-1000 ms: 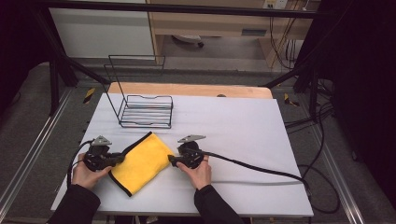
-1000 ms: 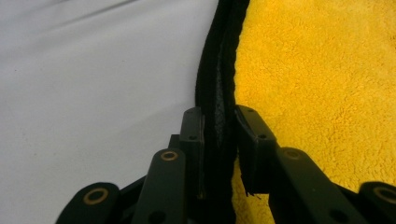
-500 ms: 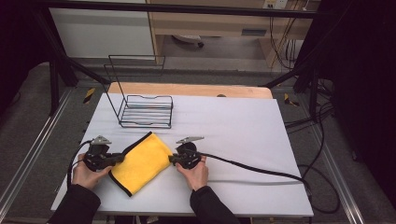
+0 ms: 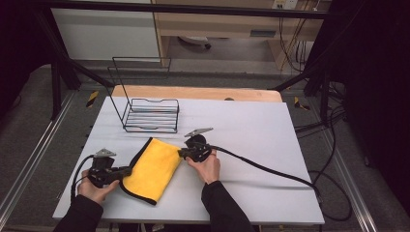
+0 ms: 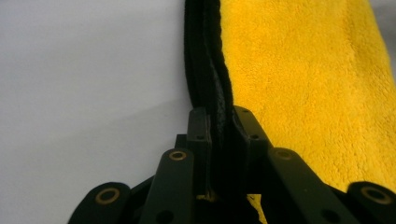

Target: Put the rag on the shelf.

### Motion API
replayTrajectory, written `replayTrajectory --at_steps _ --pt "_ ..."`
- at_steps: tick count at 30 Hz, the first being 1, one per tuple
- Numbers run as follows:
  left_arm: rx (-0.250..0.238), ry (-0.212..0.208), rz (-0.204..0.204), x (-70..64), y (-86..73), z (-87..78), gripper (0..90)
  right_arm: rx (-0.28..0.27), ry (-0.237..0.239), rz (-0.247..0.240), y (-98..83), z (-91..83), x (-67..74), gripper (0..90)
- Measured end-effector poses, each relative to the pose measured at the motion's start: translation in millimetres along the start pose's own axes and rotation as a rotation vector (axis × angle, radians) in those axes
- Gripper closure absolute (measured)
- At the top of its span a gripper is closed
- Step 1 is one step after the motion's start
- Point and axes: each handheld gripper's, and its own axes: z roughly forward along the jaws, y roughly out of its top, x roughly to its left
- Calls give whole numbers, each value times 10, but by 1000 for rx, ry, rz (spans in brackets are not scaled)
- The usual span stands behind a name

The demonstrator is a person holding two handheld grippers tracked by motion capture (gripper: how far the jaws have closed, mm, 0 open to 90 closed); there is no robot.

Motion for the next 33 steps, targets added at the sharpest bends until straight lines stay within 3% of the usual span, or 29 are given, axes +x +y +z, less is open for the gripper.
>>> replayTrajectory --at_steps 5,10,17,24,31,33 --pt "-19 -3 -40 -108 -100 -36 782 -24 3 -57 87 69 -38 825" --pt "-35 47 -17 -258 -171 -60 783 -40 -2 -127 120 158 -40 823" --pt "-40 54 28 -235 -171 -69 722 -23 -41 -152 51 257 -49 765" --pt "-123 37 71 -103 -26 -169 463 -93 -33 -162 125 -44 7 557" --pt "-124 20 147 40 235 -110 282 -107 -41 -150 18 -290 -41 299" --pt "-115 12 136 85 317 -60 253 -107 -44 -150 -31 -346 -61 237"
